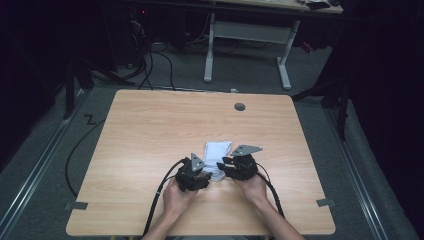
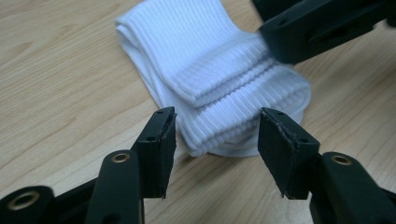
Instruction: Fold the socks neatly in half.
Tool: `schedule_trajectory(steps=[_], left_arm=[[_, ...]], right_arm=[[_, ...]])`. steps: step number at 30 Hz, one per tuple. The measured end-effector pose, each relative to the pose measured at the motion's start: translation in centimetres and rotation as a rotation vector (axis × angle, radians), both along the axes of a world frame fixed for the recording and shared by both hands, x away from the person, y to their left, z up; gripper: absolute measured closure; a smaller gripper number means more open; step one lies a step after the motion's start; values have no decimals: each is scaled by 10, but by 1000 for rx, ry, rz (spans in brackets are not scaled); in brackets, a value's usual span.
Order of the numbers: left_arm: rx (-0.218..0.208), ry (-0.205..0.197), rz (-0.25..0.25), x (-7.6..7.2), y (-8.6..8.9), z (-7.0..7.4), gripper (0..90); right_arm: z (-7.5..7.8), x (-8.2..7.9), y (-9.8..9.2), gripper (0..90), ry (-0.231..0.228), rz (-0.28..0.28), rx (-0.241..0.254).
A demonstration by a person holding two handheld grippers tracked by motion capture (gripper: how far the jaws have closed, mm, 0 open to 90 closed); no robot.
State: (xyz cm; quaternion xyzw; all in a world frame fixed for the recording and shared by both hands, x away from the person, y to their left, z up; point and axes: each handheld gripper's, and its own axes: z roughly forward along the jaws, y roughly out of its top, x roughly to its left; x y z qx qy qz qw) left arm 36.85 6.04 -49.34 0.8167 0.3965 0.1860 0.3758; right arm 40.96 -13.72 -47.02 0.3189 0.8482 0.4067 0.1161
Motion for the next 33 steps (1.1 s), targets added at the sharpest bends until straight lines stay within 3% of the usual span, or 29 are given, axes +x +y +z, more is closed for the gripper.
schedule_trajectory(steps=[4, 7, 9, 12, 17, 23, 25, 27, 31, 33], left_arm=[[-31, 4, 2, 1, -5, -2, 504], [-28, -2, 1, 2, -10, -3, 539], [-20, -3, -6, 3, -12, -5, 554], [-16, 2, -10, 3, -13, -6, 564], [-14, 2, 3, 5, -14, -7, 586], [-4, 12, 7, 5, -18, -10, 595], [-3, 14, 7, 5, -18, -9, 592], [0, 9, 3, 4, -16, -8, 568], [-42, -13, -1, -2, -8, 1, 482], [-64, -29, 0, -3, -3, 7, 461]], right_arm=[[-8, 8, 8, 645, 18, 5, -51], [-16, 15, 8, 763, 54, 2, -74], [-16, 16, 8, 834, 38, -3, -83], [-12, 17, 4, 850, 25, -13, -65], [5, 4, 1, 850, -17, 10, -34], [19, -13, 9, 848, -59, 51, -64], [15, -15, 14, 845, -72, 54, -106], [4, -10, 15, 834, -44, 52, -140], [-9, 0, 8, 768, 5, 33, -110], [-7, 0, 7, 715, -8, 31, -111]])
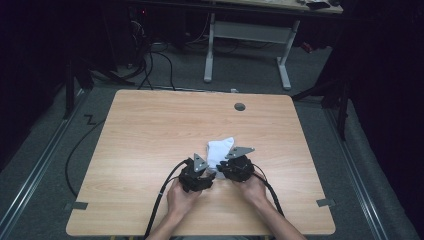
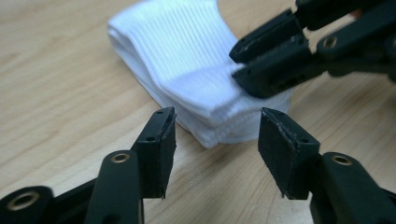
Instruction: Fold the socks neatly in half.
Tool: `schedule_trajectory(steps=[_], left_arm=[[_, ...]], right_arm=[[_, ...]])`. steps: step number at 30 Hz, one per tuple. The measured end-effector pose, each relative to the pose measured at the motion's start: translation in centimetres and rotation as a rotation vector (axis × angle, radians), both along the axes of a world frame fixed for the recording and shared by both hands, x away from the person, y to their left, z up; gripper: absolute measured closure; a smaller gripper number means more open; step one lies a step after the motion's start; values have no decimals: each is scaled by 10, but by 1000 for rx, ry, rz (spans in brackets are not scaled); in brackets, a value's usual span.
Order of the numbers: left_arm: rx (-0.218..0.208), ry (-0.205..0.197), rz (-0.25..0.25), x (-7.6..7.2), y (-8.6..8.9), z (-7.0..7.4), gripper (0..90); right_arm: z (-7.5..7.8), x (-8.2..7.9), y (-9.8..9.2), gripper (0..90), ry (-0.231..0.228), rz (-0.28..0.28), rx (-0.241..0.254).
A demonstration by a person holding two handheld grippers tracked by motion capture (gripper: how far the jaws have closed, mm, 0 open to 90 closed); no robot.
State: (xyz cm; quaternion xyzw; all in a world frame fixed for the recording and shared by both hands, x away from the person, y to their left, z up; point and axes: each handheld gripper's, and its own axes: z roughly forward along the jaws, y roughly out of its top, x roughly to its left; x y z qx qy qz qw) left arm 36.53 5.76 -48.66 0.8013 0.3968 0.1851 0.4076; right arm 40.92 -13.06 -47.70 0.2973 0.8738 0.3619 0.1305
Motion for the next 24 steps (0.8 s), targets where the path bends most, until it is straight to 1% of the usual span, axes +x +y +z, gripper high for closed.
schedule_trajectory(steps=[1, 3, 4, 6, 7, 8, 10, 11, 13, 14, 15, 16, 17, 18, 20, 21, 22, 23, 24], left_arm=[[-17, -7, 1, 0, 2, 4, 457], [-29, -15, -6, 4, 6, 10, 455], [-34, -17, -8, 8, 8, 12, 455], [-39, -11, 2, 17, 11, 16, 455], [-49, -5, 3, 22, 12, 18, 454], [-68, -5, 5, 26, 13, 20, 454], [-73, -5, 13, 32, 13, 22, 454], [-75, -4, 14, 35, 12, 23, 454], [-62, 15, 18, 44, 8, 21, 455], [-52, 31, 19, 50, 6, 19, 456], [-50, 35, 20, 52, 4, 17, 456], [-40, 54, 20, 56, 2, 15, 459], [-34, 66, 18, 58, 1, 13, 458], [-29, 86, 12, 59, 0, 10, 458], [-9, 122, -3, 59, -2, 3, 464], [-3, 153, -20, 58, -2, -2, 474], [-4, 188, -41, 57, -1, -6, 472], [-29, 191, -54, 53, 3, -8, 468], [-29, 189, -56, 51, 5, -8, 467]], right_arm=[[1, 0, 0, 684, -2, 0, 3], [4, -2, -3, 643, -8, 1, 12], [8, -4, -5, 638, -13, -3, 20], [16, -9, -8, 639, -46, -4, 33], [21, -11, -10, 645, -61, -9, 36], [24, -11, -13, 655, -74, -15, 49], [26, -8, -18, 678, -64, -31, 77], [26, -4, -20, 687, -50, -46, 87], [24, 4, -22, 700, -30, -79, 104], [22, 8, -21, 704, -27, -96, 102], [20, 13, -19, 705, -20, -107, 98], [18, 15, -18, 705, -10, -110, 99], [14, 18, -15, 705, 0, -113, 91], [12, 20, -13, 704, 1, -112, 80], [4, 22, -8, 695, 14, -105, 48], [0, 22, -6, 687, 18, -103, 16], [-6, 22, -4, 678, 21, -102, -23], [-12, 23, -4, 672, 29, -102, -45], [-13, 23, -8, 665, 34, -103, -11]])
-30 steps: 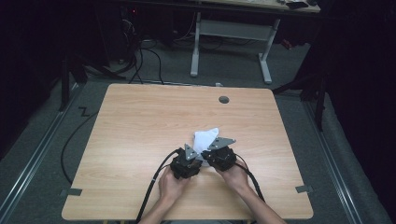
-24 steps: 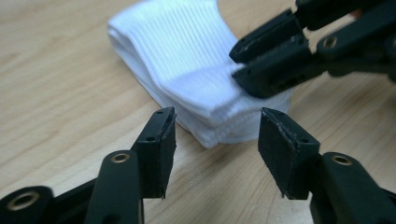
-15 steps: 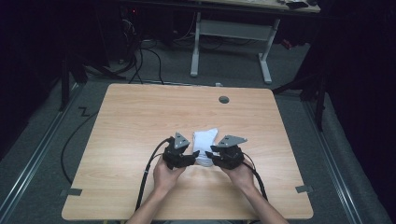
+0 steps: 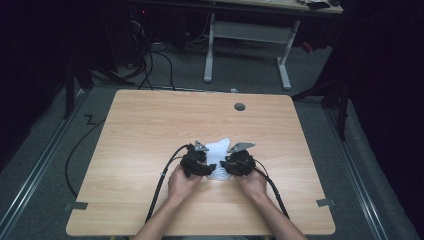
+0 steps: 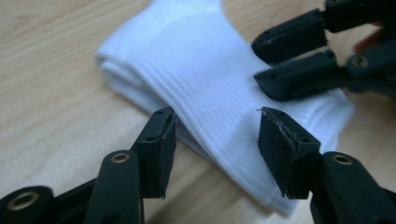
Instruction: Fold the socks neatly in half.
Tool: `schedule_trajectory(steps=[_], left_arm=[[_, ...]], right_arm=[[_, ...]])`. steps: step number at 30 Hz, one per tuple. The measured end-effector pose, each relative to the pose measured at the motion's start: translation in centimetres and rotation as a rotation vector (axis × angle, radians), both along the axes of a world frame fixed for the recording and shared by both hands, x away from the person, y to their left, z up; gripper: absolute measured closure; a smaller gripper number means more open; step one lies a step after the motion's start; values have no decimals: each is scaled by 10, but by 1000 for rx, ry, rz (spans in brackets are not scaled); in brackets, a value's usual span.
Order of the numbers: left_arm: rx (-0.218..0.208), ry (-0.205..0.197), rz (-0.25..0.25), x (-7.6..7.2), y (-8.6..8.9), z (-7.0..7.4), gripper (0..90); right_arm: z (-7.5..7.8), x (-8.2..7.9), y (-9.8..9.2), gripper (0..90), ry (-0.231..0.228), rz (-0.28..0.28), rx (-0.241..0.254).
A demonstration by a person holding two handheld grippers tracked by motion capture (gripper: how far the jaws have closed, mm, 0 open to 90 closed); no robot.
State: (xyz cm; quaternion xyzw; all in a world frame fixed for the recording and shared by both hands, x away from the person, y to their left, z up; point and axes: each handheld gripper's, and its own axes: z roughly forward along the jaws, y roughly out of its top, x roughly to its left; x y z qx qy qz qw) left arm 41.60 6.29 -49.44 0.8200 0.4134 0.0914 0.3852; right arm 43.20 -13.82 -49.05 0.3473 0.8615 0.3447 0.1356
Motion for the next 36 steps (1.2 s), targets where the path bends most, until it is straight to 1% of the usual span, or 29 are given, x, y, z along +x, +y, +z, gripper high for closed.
schedule_trajectory(steps=[1, 2, 4, 6, 8, 10, 11, 12, 14, 15, 16, 17, 18, 20, 22, 25, 26, 27, 28, 29, 31, 34, 36], left_arm=[[8, -4, 4, -2, 1, 2, 466], [26, -15, 4, -4, 2, 3, 466], [70, -41, -2, -7, 1, 7, 467], [78, -46, -9, -9, 1, 8, 464], [59, -53, 4, -9, 5, 11, 444], [2, -40, 33, -5, 12, 12, 434], [-26, -26, 43, -1, 15, 13, 423], [-31, -20, 54, 3, 17, 14, 406], [-29, -24, 80, 10, 19, 16, 386], [-44, -24, 91, 15, 21, 16, 377], [-52, -4, 97, 20, 21, 16, 374], [-46, 13, 104, 26, 21, 15, 355], [-48, 4, 120, 30, 21, 14, 350], [-13, 22, 123, 38, 19, 13, 335], [12, 11, 138, 45, 17, 13, 337], [18, 14, 148, 52, 15, 15, 342], [17, 7, 155, 54, 15, 15, 348], [7, 14, 160, 56, 15, 14, 366], [10, 33, 161, 59, 14, 13, 368], [16, 43, 162, 61, 13, 12, 374], [25, 50, 161, 64, 10, 10, 420], [55, 46, 148, 65, 5, 8, 458], [45, 60, 146, 66, 6, 7, 476]], right_arm=[[-1, 0, -2, 666, 13, 0, 16], [-1, -1, -2, 667, 10, -2, 17], [-1, -4, 0, 669, -18, -1, -3], [-1, -5, 1, 669, -30, 0, -11], [-2, -5, -1, 669, -26, -4, 5], [-3, -4, -2, 670, -14, -12, 19], [-3, -5, -1, 673, -14, -12, 19], [-2, -5, -1, 676, -18, -11, 11], [-2, -7, 2, 679, -35, -7, -1], [-2, -8, 3, 679, -39, -9, -6], [-3, -9, 4, 678, -44, -9, -6], [-3, -10, 5, 678, -46, -10, -5], [-3, -10, 6, 676, -46, -11, -4], [-3, -12, 7, 669, -56, -11, -7], [-4, -15, 7, 666, -67, -10, -5], [-4, -17, 7, 659, -68, -8, -3], [-4, -18, 8, 654, -69, -7, -5], [-4, -18, 8, 649, -71, -6, -6], [-4, -19, 8, 647, -73, -4, -7], [-4, -19, 9, 646, -73, -5, -6], [-5, -20, 8, 646, -75, -7, -4], [-5, -20, 9, 646, -75, -8, -6], [-5, -20, 9, 647, -76, -6, -3]])
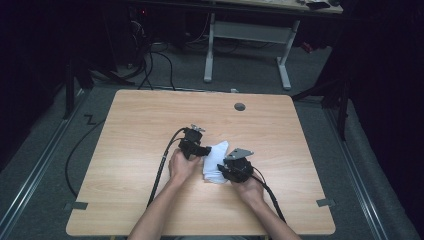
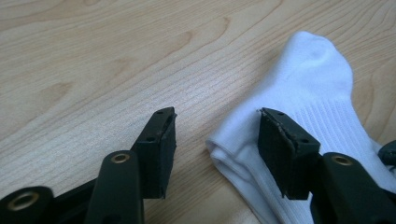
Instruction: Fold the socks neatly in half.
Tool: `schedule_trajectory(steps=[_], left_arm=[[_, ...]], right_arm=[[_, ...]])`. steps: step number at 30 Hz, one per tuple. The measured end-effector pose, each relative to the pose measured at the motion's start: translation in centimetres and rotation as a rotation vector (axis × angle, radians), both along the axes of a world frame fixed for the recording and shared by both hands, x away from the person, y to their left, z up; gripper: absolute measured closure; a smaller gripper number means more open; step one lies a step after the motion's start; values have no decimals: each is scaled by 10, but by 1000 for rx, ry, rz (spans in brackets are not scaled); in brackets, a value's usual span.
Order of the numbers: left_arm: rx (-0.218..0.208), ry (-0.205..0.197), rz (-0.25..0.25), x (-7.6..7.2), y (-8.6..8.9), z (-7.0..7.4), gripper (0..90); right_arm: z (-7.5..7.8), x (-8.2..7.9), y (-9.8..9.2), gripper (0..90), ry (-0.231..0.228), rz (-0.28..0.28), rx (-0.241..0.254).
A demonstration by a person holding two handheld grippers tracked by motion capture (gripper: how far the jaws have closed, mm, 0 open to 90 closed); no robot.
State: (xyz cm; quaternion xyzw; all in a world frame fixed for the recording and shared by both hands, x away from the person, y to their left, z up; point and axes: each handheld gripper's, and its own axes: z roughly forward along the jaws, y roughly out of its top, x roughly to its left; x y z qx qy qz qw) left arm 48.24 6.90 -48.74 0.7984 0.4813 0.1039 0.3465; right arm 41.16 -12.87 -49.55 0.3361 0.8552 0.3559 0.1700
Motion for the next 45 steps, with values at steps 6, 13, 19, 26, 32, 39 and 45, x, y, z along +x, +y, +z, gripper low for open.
schedule_trajectory(steps=[6, 13, 19, 26, 32, 39, 45], left_arm=[[17, -9, -26, -1, -3, -1, 547], [1, 0, -64, -1, -2, -1, 670], [-86, 37, -70, 3, 6, -4, 760], [-126, 56, -76, 6, 13, -4, 827], [-157, 18, -76, 0, 14, 3, 839], [-225, -25, -69, -8, 17, 8, 841], [-280, -53, -88, -16, 24, 21, 843]], right_arm=[[0, 0, 2, 647, 1, 7, -5], [1, 1, 5, 638, 2, 24, -18], [1, 1, 4, 635, 9, 18, -7], [1, 3, 1, 622, 26, 15, 13], [5, 5, 1, 573, 30, -10, 17], [27, -15, 5, 560, -32, 35, 103], [4, -11, 16, 563, 51, 41, 75]])
